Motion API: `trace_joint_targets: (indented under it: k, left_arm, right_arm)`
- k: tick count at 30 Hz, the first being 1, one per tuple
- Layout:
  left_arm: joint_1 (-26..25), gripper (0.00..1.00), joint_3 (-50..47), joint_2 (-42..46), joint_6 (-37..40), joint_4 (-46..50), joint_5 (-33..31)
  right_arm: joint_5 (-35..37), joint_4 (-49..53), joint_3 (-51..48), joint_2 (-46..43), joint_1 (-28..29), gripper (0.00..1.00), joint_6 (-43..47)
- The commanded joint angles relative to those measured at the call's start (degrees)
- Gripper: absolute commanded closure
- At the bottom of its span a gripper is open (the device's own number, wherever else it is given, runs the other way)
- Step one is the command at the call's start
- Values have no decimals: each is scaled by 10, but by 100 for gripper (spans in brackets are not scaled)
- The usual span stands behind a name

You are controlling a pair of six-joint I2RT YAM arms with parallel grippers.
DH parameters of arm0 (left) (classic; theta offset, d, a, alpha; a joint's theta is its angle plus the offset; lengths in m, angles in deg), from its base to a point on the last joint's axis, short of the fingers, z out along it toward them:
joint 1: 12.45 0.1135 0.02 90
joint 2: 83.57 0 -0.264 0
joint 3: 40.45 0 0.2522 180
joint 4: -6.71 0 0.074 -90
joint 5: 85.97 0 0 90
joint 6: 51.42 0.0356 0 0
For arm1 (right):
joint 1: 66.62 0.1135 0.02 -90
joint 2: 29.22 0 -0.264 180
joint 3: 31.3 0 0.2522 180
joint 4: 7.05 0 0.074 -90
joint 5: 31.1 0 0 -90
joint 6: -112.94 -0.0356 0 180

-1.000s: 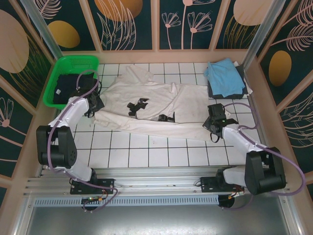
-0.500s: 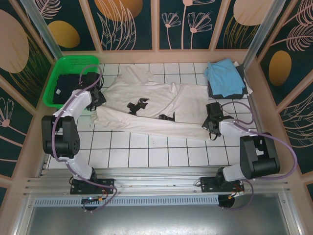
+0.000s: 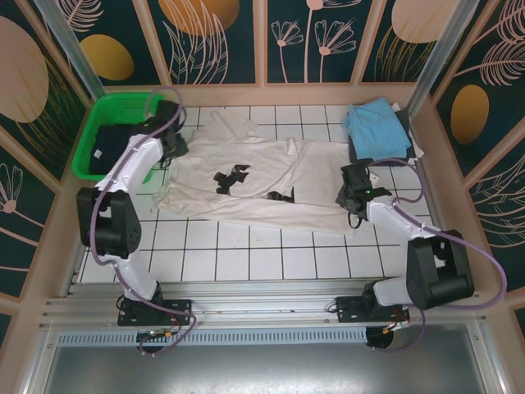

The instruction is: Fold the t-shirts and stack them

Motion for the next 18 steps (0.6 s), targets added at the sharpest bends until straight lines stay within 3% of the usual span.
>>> trace_joint_targets:
  k: [1,5,8,12,18]
  left_arm:
    - [-67,61,83,-104,23,-7,42]
    - [-75,62,201,-233,25,16,50]
    - [-74,59,206,-273,21,13,24]
    - [-61,59,129,-271,2,-8,5]
    - [-21,60,-69,-194,-50,-81,5]
  right_arm:
    - [-42,-53,-11,-5,43,54,-19]
    - [-65,-96,-24,40,49,54,-27]
    - [-61,-114,-29,73,43,54,-18]
    - [-58,-110,-27,111,19,54,-5]
    - [-52,-114,-41,119,-30,54,21]
